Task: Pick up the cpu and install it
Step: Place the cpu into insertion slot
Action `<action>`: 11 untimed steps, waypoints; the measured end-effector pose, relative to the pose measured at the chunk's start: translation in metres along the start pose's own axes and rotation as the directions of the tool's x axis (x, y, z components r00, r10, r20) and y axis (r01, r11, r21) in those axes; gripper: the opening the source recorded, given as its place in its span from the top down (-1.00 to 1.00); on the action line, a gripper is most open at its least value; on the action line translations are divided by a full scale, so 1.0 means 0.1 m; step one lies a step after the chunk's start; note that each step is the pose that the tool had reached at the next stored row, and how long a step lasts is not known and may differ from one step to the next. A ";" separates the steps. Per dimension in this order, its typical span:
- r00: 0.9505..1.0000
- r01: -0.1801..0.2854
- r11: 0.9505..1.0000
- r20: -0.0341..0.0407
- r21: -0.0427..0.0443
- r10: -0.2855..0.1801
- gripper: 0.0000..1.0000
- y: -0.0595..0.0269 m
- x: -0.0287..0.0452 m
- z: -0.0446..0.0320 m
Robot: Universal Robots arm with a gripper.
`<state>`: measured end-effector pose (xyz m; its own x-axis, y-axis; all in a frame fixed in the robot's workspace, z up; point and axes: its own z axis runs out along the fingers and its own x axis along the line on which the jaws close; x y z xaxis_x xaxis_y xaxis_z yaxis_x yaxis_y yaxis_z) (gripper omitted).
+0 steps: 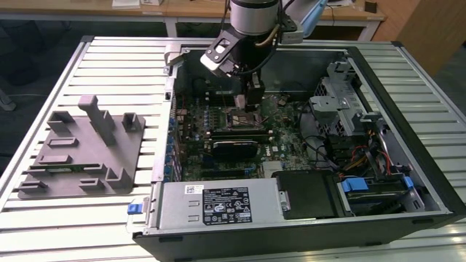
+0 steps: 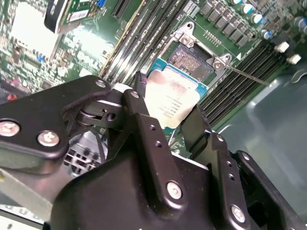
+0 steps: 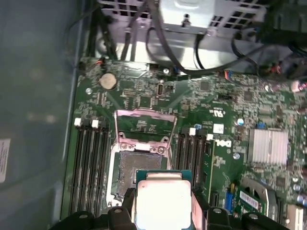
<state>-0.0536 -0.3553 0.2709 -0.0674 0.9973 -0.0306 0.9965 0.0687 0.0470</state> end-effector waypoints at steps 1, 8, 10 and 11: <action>1.000 -0.017 1.000 0.001 0.001 0.017 -0.08 0.000 0.000 0.001; 0.999 -0.034 0.999 0.002 0.001 0.034 -0.08 0.000 0.000 0.004; 0.999 -0.034 0.999 0.001 0.001 0.034 -0.08 -0.001 0.001 0.014; 0.999 -0.034 0.999 0.002 0.001 0.034 -0.08 -0.001 0.000 0.019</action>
<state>-0.0536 -0.3553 0.2690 -0.0334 0.9990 -0.0307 0.9983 0.0348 0.0470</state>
